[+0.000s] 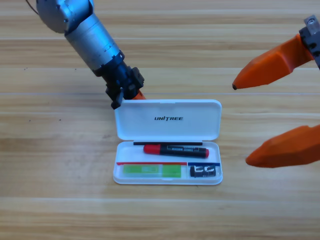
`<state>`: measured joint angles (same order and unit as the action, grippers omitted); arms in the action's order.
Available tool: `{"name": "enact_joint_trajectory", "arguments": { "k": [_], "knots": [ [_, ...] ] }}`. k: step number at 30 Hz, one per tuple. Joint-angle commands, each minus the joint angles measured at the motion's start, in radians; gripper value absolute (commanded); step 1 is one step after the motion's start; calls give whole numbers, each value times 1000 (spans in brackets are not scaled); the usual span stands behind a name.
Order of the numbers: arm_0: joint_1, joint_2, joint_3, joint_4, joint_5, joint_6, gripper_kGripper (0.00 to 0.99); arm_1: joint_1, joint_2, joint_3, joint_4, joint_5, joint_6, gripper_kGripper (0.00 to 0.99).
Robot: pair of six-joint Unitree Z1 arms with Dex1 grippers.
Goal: Clean up eraser and pencils
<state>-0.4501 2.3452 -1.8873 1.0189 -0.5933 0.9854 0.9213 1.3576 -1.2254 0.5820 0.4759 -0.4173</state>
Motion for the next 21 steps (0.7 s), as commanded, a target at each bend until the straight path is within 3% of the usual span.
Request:
{"name": "enact_joint_trajectory", "arguments": {
  "k": [1, 21],
  "knots": [
    [-25, 26, 20, 3, -20, 2, 0, -19, 21, 30, -18, 15, 11, 974],
    [-79, -41, 158, -17, -34, 12, 0, -19, 44, 26, -18, 30, 12, 974]
  ]
}}
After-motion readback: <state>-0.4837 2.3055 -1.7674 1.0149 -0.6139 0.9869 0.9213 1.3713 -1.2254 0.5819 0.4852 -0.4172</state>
